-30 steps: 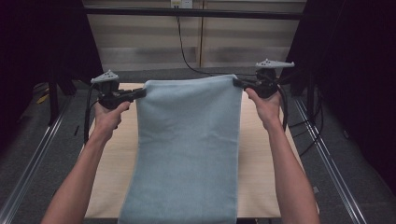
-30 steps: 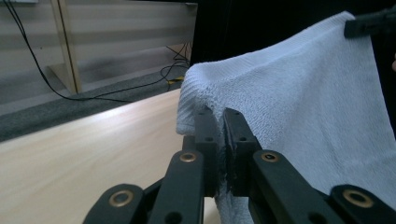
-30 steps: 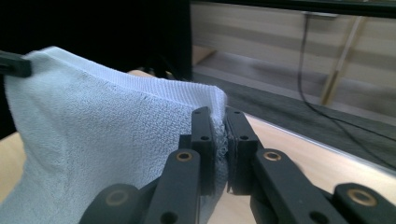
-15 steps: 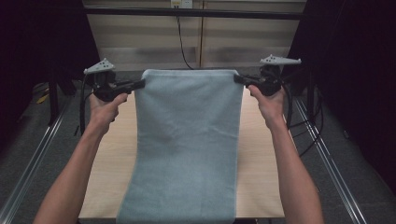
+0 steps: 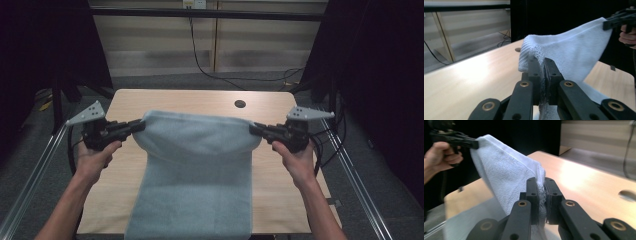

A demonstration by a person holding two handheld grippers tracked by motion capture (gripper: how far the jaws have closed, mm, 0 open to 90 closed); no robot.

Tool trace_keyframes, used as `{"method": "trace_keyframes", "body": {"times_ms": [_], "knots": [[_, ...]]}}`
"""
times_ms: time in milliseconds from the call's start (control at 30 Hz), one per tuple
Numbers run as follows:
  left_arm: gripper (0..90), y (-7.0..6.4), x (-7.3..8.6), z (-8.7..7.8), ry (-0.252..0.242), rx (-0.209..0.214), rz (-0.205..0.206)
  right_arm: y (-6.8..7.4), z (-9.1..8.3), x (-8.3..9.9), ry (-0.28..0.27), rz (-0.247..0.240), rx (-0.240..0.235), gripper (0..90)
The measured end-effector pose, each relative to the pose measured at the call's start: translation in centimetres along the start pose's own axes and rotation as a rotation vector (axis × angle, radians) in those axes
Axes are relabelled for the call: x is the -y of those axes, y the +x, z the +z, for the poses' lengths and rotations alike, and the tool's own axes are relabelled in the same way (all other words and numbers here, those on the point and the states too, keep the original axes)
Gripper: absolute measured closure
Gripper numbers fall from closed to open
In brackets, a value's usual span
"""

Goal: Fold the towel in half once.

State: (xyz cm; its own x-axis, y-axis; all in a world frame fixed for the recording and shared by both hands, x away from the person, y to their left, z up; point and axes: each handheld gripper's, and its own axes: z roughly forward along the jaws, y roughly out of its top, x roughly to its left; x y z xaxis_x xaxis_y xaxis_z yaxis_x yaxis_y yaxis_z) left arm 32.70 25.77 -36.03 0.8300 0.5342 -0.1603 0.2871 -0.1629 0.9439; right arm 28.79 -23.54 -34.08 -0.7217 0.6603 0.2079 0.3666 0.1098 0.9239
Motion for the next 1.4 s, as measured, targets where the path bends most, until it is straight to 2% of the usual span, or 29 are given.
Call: {"method": "trace_keyframes", "body": {"times_ms": [33,67,133,233,267,333,367,433,500,533,600,700,733,767,800,833,900,967,1133,1233,1267,1400], "knots": [[85.5,-0.2,0.7,-0.1,0.012,0.002,0.000,0.6,-0.3,1.0,0.016,0.012,-0.015,83.7],[85.5,-0.6,1.7,-0.3,0.021,0.008,-0.017,0.9,-0.4,1.6,0.027,0.019,-0.023,83.7],[85.5,-1.3,3.8,-0.3,0.047,0.035,-0.032,1.8,-0.3,3.6,0.067,0.030,-0.042,83.7],[85.5,-2.5,6.9,-0.2,0.145,0.038,-0.024,2.4,0.5,7.3,0.145,0.050,-0.027,83.7],[85.4,-2.6,8.0,-0.2,0.163,0.037,-0.040,2.2,0.8,8.7,0.152,0.089,-0.048,83.7],[85.5,-2.5,9.6,-0.1,0.203,0.039,-0.082,2.2,1.5,11.0,0.218,0.117,-0.047,83.7],[85.5,-2.5,10.2,0.0,0.219,0.032,-0.085,2.3,1.9,11.8,0.250,0.133,-0.058,83.7],[85.5,-2.4,11.5,0.1,0.250,0.034,-0.109,2.7,2.3,12.9,0.300,0.128,-0.056,83.6],[85.4,-2.6,12.8,0.6,0.309,0.038,-0.130,3.0,2.6,13.9,0.326,0.152,-0.074,83.6],[85.3,-2.8,13.3,0.8,0.348,0.033,-0.119,3.1,2.8,14.3,0.347,0.160,-0.073,83.6],[85.1,-3.3,14.0,1.1,0.383,0.049,-0.107,3.4,3.3,15.1,0.386,0.168,-0.087,83.6],[85.0,-3.7,14.2,0.8,0.380,0.028,-0.092,3.8,3.6,15.7,0.411,0.170,-0.091,83.7],[85.1,-3.8,14.5,0.9,0.407,0.007,-0.072,3.9,3.7,15.9,0.433,0.162,-0.074,83.6],[85.0,-3.7,14.8,1.0,0.427,0.004,-0.075,4.0,3.8,16.1,0.453,0.146,-0.057,83.7],[85.1,-3.5,15.1,1.2,0.420,0.013,-0.095,3.8,3.9,16.3,0.456,0.142,-0.051,83.8],[85.2,-3.3,15.1,1.3,0.418,0.014,-0.103,3.5,3.9,16.3,0.467,0.133,-0.005,84.1],[85.3,-3.1,15.1,1.7,0.407,0.004,-0.086,2.7,4.1,16.4,0.455,0.141,-0.005,84.5],[85.3,-2.9,15.0,2.3,0.396,-0.014,-0.069,2.0,4.5,16.1,0.448,0.144,0.027,84.6],[85.2,-0.6,14.2,4.6,0.379,-0.044,-0.090,-0.5,6.5,14.7,0.450,0.127,0.108,84.7],[85.3,0.7,13.7,6.0,0.367,-0.061,-0.098,-2.9,8.3,13.5,0.449,0.116,0.173,84.8],[85.2,1.2,13.3,6.7,0.372,-0.081,-0.092,-3.4,8.8,13.2,0.444,0.114,0.190,84.8],[85.3,2.9,12.5,8.6,0.373,-0.117,-0.093,-6.3,11.0,12.0,0.433,0.127,0.233,84.8]]}}
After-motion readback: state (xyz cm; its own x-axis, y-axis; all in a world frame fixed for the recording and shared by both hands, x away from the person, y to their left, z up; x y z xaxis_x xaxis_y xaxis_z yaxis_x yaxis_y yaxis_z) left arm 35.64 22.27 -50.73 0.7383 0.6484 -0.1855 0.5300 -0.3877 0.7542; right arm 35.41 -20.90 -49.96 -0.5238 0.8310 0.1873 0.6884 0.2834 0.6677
